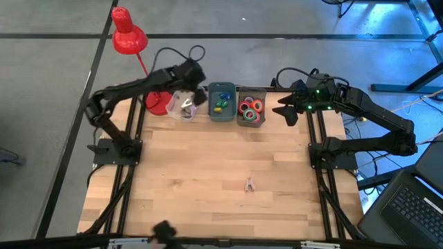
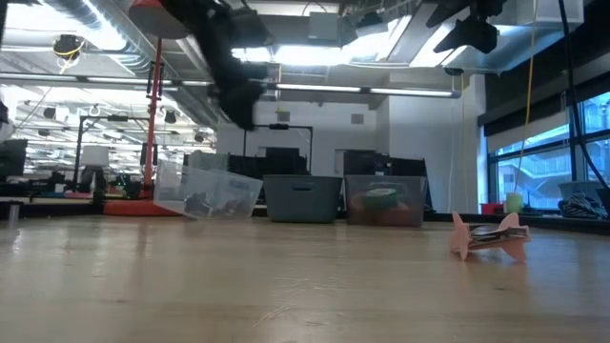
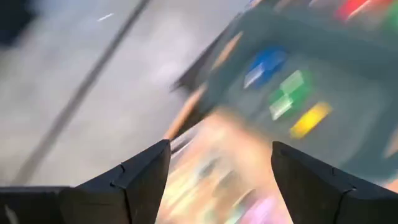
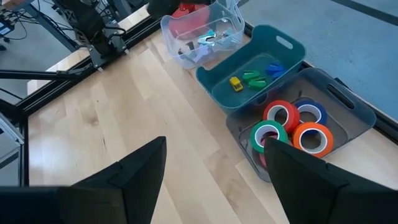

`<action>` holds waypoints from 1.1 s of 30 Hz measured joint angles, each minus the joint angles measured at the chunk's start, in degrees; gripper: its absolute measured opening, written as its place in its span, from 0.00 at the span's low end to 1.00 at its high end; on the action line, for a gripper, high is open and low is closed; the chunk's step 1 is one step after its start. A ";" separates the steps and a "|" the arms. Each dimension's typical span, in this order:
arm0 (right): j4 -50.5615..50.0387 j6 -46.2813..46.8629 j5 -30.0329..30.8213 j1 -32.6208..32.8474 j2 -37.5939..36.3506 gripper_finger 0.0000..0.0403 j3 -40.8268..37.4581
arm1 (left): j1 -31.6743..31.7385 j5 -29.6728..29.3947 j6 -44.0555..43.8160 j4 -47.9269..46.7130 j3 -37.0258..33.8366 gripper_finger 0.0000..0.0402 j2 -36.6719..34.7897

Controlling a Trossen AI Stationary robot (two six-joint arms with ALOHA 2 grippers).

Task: Pick and place Stapler, Stapler remover, tape
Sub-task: Adjust the transparent bin on the table

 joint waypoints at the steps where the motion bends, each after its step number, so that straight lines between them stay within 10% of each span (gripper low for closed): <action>1: 0.02 -0.04 0.00 0.00 -0.01 0.68 0.00 | 0.17 -3.84 0.91 -3.22 0.01 0.67 -1.19; 11: 0.13 -0.30 -0.02 0.00 -0.01 0.68 0.00 | 8.91 -22.63 0.45 -30.49 -2.32 0.57 -1.90; 20: -0.07 0.22 -1.47 0.00 -0.02 0.68 0.00 | 12.43 -12.69 -1.62 -29.61 -10.68 0.04 -2.15; 33: -0.26 0.04 -1.44 0.00 0.00 0.68 0.00 | 9.95 0.85 0.35 -17.34 -17.22 0.00 -2.15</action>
